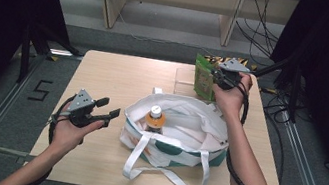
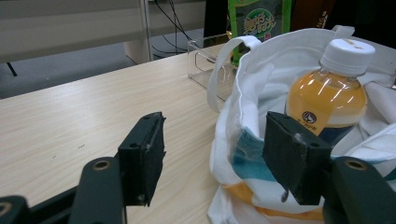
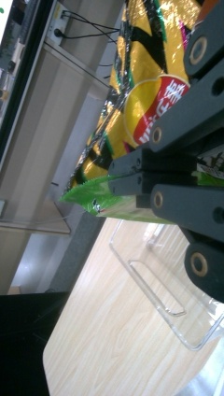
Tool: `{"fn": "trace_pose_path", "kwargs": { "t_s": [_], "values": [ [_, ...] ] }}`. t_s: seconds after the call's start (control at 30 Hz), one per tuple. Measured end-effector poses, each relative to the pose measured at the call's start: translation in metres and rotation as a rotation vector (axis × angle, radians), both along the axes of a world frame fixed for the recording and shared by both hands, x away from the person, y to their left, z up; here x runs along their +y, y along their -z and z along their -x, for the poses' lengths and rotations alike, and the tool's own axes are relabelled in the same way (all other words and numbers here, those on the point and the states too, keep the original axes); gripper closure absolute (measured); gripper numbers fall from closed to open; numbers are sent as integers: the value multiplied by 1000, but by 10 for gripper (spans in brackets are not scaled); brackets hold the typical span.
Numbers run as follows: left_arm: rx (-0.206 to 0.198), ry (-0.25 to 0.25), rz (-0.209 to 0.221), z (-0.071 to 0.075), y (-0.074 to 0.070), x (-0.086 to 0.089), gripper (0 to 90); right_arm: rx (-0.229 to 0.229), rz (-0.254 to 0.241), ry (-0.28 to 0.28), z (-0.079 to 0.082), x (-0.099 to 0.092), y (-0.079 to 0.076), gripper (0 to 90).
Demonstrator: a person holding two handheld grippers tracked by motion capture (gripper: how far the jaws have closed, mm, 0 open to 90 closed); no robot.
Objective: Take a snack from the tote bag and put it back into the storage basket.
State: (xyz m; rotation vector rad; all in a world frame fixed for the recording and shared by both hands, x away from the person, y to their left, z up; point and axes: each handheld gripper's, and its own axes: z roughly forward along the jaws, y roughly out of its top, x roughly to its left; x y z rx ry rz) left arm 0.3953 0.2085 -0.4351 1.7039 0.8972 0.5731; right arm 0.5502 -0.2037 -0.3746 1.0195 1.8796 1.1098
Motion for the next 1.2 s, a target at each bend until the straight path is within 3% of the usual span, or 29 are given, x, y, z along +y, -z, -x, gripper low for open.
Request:
{"fn": "trace_pose_path", "kwargs": {
  "t_s": [0.3,0.37,0.6,0.67,0.73,0.8,0.83,0.97,1.2],
  "values": [
    [0,3,-3,1,0,-1,382,57,24,19,7,-13,2,900],
    [-2,6,-1,1,0,-2,382,43,33,29,7,-17,3,900],
    [-6,9,5,1,0,-1,382,79,32,52,13,-23,4,900],
    [-5,5,2,1,-1,-1,382,94,45,44,14,-26,3,900],
    [-5,5,2,1,-1,-2,382,75,59,38,13,-29,3,900],
    [-6,10,6,1,-1,-2,382,88,56,49,14,-31,3,900],
    [-5,10,4,1,-1,-2,382,105,72,29,14,-34,2,900],
    [-2,6,2,1,0,-2,382,80,75,42,15,-34,4,900],
    [-3,7,-4,1,-1,-1,382,119,128,37,13,-37,15,900]
  ]
}}
